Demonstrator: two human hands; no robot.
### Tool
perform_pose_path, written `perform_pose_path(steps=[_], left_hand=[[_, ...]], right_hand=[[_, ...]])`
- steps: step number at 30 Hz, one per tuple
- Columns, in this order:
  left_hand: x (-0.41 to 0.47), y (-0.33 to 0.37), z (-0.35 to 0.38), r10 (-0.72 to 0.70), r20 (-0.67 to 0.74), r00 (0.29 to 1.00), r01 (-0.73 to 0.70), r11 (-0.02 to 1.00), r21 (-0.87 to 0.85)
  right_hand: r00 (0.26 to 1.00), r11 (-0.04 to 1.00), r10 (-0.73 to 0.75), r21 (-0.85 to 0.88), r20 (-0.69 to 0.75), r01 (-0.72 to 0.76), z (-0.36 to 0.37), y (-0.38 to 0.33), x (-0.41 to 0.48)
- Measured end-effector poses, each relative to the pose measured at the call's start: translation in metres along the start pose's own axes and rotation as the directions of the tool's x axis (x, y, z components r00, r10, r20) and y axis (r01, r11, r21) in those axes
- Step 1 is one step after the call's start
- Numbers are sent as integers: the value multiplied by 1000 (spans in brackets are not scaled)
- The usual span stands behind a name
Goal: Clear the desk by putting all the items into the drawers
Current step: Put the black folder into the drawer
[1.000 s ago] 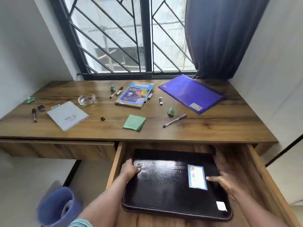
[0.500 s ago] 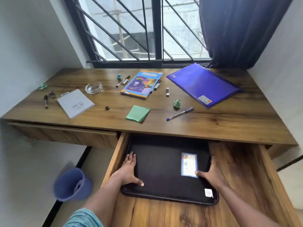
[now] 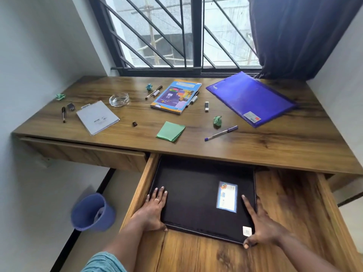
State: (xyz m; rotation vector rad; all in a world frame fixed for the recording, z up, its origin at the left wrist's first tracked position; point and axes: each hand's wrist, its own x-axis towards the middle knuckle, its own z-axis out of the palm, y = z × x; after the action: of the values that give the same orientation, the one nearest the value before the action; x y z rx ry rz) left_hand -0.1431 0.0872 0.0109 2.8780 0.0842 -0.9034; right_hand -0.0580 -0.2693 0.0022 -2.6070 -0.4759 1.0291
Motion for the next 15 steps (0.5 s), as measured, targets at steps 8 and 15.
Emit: perform_pose_path(steps=[8,15], left_hand=[[4,-3,3,-3,-70,998,-2,998,-68],[12,-6,3,-18,-54,998,13,996,-84]], right_hand=[[998,994,66,-84,-11,-67,1,-4,5],[996,993,80,-83,-49,-84,-2,-8,5]])
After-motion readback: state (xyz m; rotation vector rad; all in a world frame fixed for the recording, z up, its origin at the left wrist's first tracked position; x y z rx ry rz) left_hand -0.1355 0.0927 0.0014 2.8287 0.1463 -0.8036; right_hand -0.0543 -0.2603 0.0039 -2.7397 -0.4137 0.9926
